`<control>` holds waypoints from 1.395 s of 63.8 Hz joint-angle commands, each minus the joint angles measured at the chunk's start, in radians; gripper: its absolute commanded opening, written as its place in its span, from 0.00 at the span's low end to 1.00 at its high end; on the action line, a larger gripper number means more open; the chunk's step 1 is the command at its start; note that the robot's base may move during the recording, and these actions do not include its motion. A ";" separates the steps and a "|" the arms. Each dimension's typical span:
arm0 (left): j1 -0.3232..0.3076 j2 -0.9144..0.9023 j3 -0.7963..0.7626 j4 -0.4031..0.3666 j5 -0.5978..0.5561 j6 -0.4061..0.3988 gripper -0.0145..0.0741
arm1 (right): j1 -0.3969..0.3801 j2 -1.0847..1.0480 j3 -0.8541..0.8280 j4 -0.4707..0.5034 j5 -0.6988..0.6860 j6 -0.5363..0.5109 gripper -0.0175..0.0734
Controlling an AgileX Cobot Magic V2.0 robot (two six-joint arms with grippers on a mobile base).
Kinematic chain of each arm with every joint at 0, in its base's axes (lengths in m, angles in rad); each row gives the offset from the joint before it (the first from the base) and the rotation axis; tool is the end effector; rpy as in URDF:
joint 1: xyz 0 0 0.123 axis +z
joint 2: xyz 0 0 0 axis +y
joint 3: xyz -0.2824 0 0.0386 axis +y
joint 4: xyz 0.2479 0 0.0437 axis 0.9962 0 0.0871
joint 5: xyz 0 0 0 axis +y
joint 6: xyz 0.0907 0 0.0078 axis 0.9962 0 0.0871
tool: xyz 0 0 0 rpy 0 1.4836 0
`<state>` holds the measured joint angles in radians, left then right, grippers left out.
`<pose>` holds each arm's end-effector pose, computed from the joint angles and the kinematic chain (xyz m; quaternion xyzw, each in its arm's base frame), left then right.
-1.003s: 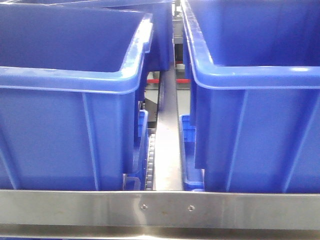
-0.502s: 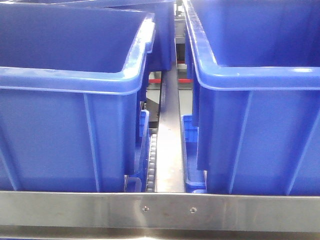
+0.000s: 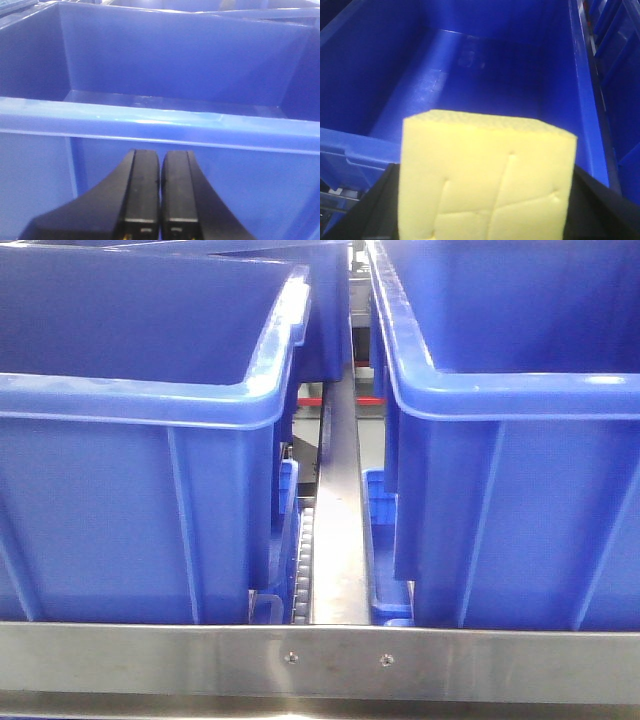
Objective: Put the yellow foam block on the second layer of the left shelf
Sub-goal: 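Extend the right gripper with the cube into the blue bin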
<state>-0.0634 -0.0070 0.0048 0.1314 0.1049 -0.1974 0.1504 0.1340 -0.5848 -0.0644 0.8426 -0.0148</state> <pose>0.0561 -0.0023 0.2024 -0.0060 0.7122 -0.0408 0.7007 0.0166 -0.0019 0.3190 -0.0695 0.8028 0.0081 0.5921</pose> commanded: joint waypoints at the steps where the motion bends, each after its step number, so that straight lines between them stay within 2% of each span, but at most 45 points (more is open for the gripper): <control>1: 0.000 -0.013 0.028 -0.007 -0.084 -0.004 0.32 | -0.005 0.028 -0.041 -0.007 -0.097 -0.009 0.56; 13: 0.000 -0.013 0.028 -0.007 -0.084 -0.004 0.32 | -0.004 0.181 -0.147 -0.007 -0.158 0.008 0.56; 40: 0.000 -0.013 0.028 -0.007 -0.084 -0.004 0.32 | -0.005 0.764 -0.436 0.028 -0.208 0.015 0.56; 49: 0.000 -0.013 0.028 -0.007 -0.084 -0.004 0.32 | -0.002 0.936 -0.474 0.045 -0.269 0.015 0.56; 63: 0.000 -0.013 0.028 -0.007 -0.084 -0.004 0.32 | 0.051 1.182 -0.509 0.045 -0.343 0.009 0.56; 89: 0.000 -0.013 0.028 -0.007 -0.084 -0.004 0.32 | 0.051 1.442 -0.510 0.044 -0.486 0.009 0.56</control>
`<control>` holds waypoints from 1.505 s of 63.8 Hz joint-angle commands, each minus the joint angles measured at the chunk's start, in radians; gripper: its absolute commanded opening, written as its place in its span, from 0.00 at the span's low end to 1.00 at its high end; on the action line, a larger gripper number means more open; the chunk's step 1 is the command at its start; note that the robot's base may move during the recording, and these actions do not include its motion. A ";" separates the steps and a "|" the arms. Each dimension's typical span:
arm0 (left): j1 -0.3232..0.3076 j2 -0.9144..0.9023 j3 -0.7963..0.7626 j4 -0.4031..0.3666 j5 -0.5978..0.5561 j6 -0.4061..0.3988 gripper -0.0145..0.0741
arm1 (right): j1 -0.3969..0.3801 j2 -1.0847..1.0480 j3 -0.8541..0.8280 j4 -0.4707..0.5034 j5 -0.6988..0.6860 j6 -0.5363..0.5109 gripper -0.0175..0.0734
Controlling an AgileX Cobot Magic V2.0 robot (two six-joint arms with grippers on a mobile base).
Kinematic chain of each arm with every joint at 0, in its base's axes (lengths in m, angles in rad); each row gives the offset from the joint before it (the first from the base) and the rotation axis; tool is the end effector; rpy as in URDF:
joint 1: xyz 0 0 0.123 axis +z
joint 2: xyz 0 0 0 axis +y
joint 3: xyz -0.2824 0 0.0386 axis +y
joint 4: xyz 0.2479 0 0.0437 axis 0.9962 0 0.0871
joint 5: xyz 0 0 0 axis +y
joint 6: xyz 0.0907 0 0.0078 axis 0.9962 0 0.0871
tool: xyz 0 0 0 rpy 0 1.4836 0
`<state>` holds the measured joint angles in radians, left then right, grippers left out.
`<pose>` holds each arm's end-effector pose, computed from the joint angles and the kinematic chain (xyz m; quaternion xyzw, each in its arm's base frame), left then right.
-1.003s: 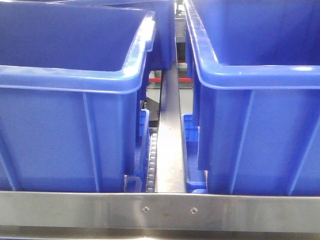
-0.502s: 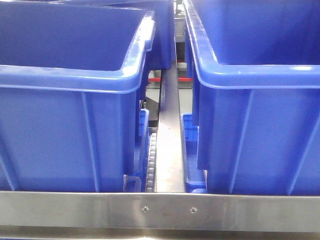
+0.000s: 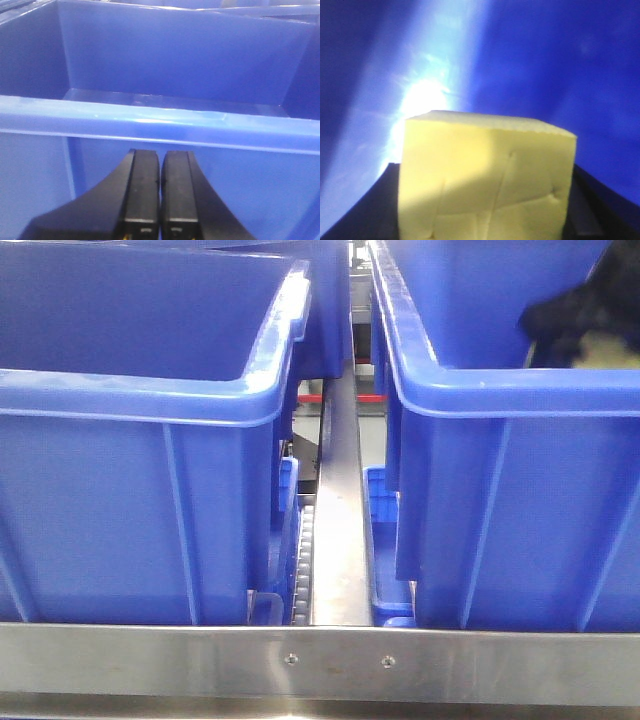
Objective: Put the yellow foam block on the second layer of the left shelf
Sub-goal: 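Extend the right gripper with the cube into the blue bin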
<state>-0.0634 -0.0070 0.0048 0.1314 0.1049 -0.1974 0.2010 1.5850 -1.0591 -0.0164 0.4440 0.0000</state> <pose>0.0561 -0.0023 0.2024 -0.0060 0.7122 -0.0408 0.7007 0.3300 0.0666 0.2478 -0.1002 0.9360 0.0281 0.3362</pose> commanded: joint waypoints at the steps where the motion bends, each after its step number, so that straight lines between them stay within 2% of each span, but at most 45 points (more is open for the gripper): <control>1: 0.000 -0.013 0.028 -0.007 -0.084 -0.004 0.32 | 0.000 -0.003 -0.036 -0.005 -0.090 -0.006 0.56; 15: 0.000 -0.013 0.028 -0.007 -0.084 -0.004 0.32 | 0.000 0.026 -0.036 -0.005 -0.103 -0.006 0.56; 20: 0.000 -0.013 0.028 -0.007 -0.084 -0.004 0.32 | 0.000 0.032 -0.036 -0.005 -0.101 -0.006 0.59; 26: 0.000 -0.013 0.028 -0.007 -0.084 -0.004 0.32 | 0.000 0.034 -0.036 -0.005 -0.096 -0.006 0.68; 38: 0.000 -0.013 0.028 -0.007 -0.084 -0.004 0.32 | -0.001 0.034 -0.037 -0.005 -0.100 -0.006 0.90; 55: 0.000 -0.013 0.028 -0.007 -0.084 -0.004 0.32 | -0.001 -0.025 -0.034 -0.008 -0.083 -0.006 0.88; 64: 0.000 -0.013 0.028 -0.007 -0.084 -0.004 0.32 | -0.001 -0.132 0.034 -0.013 -0.118 -0.006 0.88; 71: 0.000 -0.013 0.028 -0.007 -0.084 -0.004 0.32 | -0.001 -0.246 0.129 -0.013 -0.198 -0.006 0.84; 76: 0.000 -0.013 0.028 -0.007 -0.084 -0.004 0.32 | -0.001 -0.345 0.199 -0.013 -0.239 -0.006 0.75; 87: 0.000 -0.013 0.028 -0.007 -0.084 -0.004 0.32 | -0.001 -0.549 0.341 -0.013 -0.252 -0.006 0.45; 96: 0.000 -0.013 0.028 -0.007 -0.084 -0.004 0.32 | -0.001 -0.718 0.443 -0.013 -0.262 -0.006 0.26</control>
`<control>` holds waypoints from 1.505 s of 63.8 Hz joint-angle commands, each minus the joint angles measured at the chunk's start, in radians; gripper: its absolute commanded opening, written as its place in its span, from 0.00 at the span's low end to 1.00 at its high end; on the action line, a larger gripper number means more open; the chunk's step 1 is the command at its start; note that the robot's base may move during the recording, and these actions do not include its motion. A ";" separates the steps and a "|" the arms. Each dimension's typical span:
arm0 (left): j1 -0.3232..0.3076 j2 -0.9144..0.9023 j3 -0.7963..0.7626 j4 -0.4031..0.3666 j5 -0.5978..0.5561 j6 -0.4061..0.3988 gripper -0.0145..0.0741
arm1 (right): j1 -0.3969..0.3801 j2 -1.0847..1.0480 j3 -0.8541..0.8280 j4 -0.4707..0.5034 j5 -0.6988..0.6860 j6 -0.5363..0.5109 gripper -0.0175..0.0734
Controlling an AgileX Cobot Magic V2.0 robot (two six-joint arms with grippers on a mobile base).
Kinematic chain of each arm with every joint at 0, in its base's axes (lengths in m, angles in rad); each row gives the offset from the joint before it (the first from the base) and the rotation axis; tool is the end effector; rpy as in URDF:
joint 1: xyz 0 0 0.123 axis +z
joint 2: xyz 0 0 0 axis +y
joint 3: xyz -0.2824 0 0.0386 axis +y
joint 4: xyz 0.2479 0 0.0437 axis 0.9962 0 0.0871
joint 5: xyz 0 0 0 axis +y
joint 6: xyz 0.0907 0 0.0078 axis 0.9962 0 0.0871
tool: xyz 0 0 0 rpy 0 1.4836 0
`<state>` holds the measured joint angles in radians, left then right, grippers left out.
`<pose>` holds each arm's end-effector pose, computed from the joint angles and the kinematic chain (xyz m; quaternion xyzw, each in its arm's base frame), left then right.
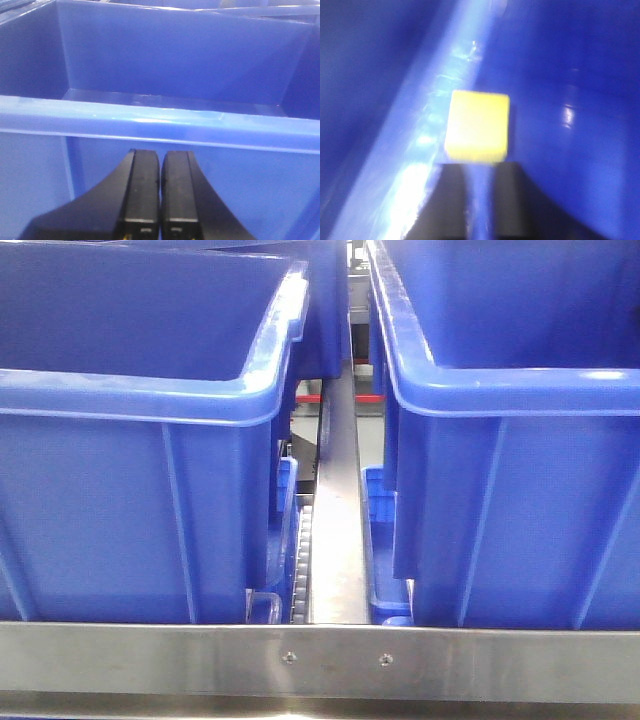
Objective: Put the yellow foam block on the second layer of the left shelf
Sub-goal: 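Extend the right gripper with the cube into the blue bin, then open the right gripper to drop the cube into the bin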
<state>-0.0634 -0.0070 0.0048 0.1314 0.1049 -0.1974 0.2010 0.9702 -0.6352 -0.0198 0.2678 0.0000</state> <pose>0.0561 -0.0023 0.2024 -0.0060 0.7122 -0.0408 0.7007 0.1959 0.0394 0.2926 -0.0936 0.8589 0.0435 0.5016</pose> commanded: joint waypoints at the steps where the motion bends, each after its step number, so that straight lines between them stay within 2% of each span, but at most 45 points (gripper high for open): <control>1: 0.000 -0.013 0.028 -0.007 -0.084 -0.004 0.32 | -0.001 -0.127 0.029 -0.009 -0.088 -0.006 0.25; 20: 0.000 -0.013 0.028 -0.007 -0.084 -0.004 0.32 | -0.001 -0.462 0.169 -0.009 -0.138 -0.006 0.26; 34: 0.000 -0.013 0.028 -0.007 -0.084 -0.004 0.32 | -0.001 -0.636 0.180 -0.009 -0.144 -0.006 0.26; 67: 0.000 -0.013 0.028 -0.007 -0.084 -0.004 0.32 | -0.007 -0.654 0.202 -0.009 -0.125 -0.006 0.26; 73: 0.000 -0.013 0.028 -0.007 -0.084 -0.004 0.32 | -0.049 -0.679 0.234 -0.009 -0.120 -0.006 0.26; 85: 0.000 -0.013 0.028 -0.007 -0.084 -0.004 0.32 | -0.196 -0.829 0.352 -0.010 -0.121 -0.006 0.26; 91: 0.000 -0.013 0.028 -0.007 -0.084 -0.004 0.32 | -0.240 -0.928 0.453 -0.010 -0.153 -0.006 0.26; 96: 0.000 -0.013 0.028 -0.007 -0.084 -0.004 0.32 | -0.248 -1.000 0.530 -0.011 -0.196 -0.006 0.26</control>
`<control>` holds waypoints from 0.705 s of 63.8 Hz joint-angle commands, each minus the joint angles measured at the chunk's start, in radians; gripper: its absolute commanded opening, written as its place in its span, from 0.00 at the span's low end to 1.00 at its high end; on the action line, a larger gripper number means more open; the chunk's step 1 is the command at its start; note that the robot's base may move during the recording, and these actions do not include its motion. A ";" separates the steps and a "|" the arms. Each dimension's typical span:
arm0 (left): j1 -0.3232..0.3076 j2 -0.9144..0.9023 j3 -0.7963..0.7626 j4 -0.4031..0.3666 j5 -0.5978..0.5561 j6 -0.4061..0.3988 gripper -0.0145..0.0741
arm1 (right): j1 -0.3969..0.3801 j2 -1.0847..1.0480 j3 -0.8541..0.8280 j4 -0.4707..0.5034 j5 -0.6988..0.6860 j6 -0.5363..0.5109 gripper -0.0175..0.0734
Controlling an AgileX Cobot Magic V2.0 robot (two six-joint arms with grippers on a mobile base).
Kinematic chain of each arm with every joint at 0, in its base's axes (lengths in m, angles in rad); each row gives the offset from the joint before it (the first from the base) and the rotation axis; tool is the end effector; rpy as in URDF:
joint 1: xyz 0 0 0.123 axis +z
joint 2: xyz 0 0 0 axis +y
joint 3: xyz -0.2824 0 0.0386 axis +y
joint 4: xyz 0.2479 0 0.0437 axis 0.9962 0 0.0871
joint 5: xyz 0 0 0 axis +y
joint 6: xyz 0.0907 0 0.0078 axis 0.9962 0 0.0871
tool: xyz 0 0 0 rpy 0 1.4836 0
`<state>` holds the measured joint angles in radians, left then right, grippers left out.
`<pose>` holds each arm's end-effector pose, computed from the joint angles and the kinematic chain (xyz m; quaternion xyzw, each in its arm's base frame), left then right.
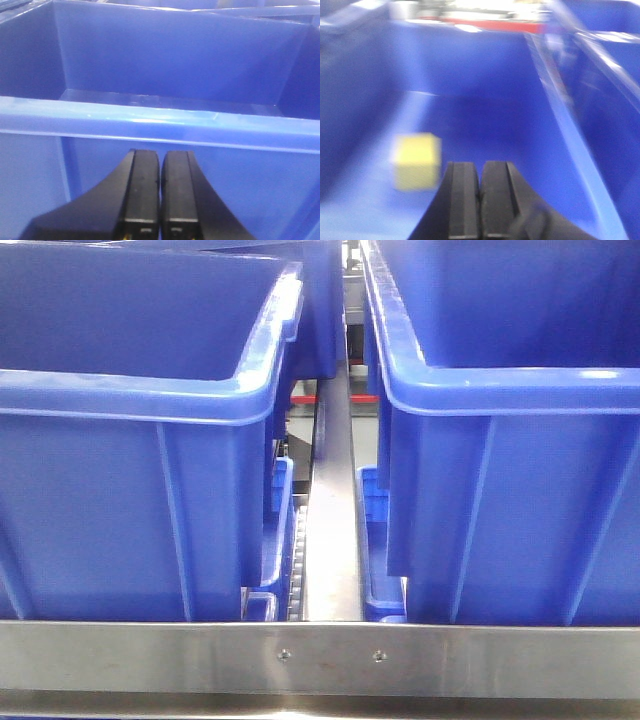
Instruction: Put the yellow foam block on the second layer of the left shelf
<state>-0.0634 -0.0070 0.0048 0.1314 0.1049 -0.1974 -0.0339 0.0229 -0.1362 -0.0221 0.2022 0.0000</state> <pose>0.0561 -0.0023 0.2024 -0.0060 0.7122 -0.0408 0.7007 0.0509 -0.0021 0.2392 0.0059 0.7077 -0.0212 0.7062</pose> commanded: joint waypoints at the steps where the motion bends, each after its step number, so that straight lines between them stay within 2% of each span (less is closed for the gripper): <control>1: 0.000 -0.013 0.028 -0.007 -0.084 -0.004 0.32 | -0.013 -0.057 0.044 -0.009 -0.139 -0.006 0.26; 10: 0.000 -0.013 0.028 -0.007 -0.084 -0.004 0.32 | -0.013 -0.045 0.150 -0.009 -0.279 -0.006 0.26; 45: 0.000 -0.013 0.028 -0.007 -0.084 -0.004 0.32 | -0.013 -0.045 0.145 -0.009 -0.266 -0.006 0.26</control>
<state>-0.0634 -0.0070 0.0048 0.1314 0.1049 -0.1974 -0.0417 -0.0114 0.0317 -0.0221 0.0350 0.0000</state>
